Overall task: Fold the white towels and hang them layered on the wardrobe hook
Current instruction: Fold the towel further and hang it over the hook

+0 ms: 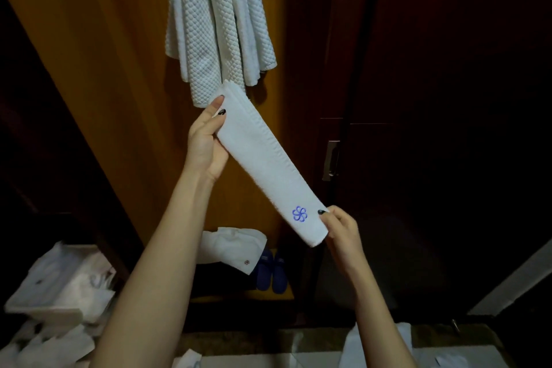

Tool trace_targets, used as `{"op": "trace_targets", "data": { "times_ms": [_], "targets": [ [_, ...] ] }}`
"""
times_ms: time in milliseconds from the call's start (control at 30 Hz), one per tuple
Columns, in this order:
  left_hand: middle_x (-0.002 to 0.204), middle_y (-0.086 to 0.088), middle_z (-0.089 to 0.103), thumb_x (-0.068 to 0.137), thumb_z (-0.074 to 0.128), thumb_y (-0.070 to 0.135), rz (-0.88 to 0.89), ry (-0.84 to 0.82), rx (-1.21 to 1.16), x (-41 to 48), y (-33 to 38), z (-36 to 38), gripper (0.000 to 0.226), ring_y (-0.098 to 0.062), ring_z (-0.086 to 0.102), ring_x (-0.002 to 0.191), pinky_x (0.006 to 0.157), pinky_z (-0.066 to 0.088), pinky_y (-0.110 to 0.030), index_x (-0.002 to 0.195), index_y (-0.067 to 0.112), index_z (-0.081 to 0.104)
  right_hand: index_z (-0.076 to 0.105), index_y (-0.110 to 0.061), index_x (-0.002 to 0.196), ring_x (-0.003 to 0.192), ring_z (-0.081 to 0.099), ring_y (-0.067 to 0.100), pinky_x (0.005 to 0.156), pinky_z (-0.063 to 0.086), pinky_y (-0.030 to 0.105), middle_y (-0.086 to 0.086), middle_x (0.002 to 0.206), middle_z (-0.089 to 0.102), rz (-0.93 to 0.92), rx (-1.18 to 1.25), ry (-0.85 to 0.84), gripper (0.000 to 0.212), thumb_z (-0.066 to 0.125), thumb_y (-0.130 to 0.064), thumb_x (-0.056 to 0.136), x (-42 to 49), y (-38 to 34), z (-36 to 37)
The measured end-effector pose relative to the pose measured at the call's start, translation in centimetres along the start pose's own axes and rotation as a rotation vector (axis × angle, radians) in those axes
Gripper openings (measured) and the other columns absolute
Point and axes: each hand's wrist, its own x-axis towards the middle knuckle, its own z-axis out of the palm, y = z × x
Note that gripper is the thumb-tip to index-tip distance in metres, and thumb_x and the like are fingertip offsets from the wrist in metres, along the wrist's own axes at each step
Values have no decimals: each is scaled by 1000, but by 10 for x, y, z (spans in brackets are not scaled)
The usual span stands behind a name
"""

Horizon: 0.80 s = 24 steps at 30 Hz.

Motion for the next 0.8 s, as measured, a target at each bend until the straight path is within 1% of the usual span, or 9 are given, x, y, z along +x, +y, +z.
{"op": "trace_targets", "data": {
  "times_ms": [100,133,200,333,467,533,667,733,800],
  "targets": [
    [111,-11,69,94,48,-8,55,67,21,1,-8,-2,33,-18,70,96,79,56,-29,124,3,56,61,-24,76,56,50,-1,50,39,15,-13,62,57,-140,-112,45,10,61,-18,84,-2,-6,-3],
    [112,-10,68,94,48,-8,73,91,28,1,-11,-2,33,-17,70,95,78,56,-29,124,4,56,63,-19,91,64,58,0,55,45,16,-12,73,65,-167,-120,44,7,64,-13,88,-3,-7,-5],
    [114,-9,66,94,50,-8,99,129,60,3,-17,-2,34,-17,70,96,78,56,-29,124,7,56,66,-15,110,87,66,3,69,52,16,-10,98,71,-188,-148,56,22,59,-1,94,-4,-11,-11],
    [113,-6,64,94,50,-9,116,165,130,7,-28,-1,36,-16,68,98,81,56,-29,124,9,54,76,-14,83,84,67,3,66,49,12,-7,90,75,-136,-77,67,39,47,12,91,0,-31,-24],
    [110,-1,64,91,53,-11,181,233,161,12,-34,7,34,-8,70,89,72,55,-22,119,8,59,74,-20,97,61,53,-5,54,40,10,-15,89,70,-157,-223,-12,24,59,-3,90,8,-50,-34],
    [111,0,62,89,57,-10,186,262,199,14,-36,7,31,-8,69,89,69,54,-20,110,10,66,70,-20,98,66,53,0,53,41,12,-5,98,67,-201,-276,38,22,64,-1,89,20,-60,-37],
    [123,-6,59,87,58,-13,177,294,248,23,-18,-1,31,-13,65,98,69,54,-17,101,11,72,70,-19,92,88,59,14,67,46,19,4,103,66,-291,-350,92,23,63,3,88,51,-92,-27],
    [123,-5,59,88,55,-13,202,305,269,31,-3,-3,33,-10,66,95,71,54,-17,105,9,71,71,-20,94,98,60,15,77,48,16,7,110,64,-352,-407,51,27,62,5,88,68,-111,-14],
    [123,1,58,91,54,-9,210,311,327,41,15,-4,35,-6,63,94,81,51,-20,112,13,70,69,-20,102,107,58,18,91,47,23,10,117,60,-413,-432,25,30,61,5,88,86,-133,1]
  ]
}}
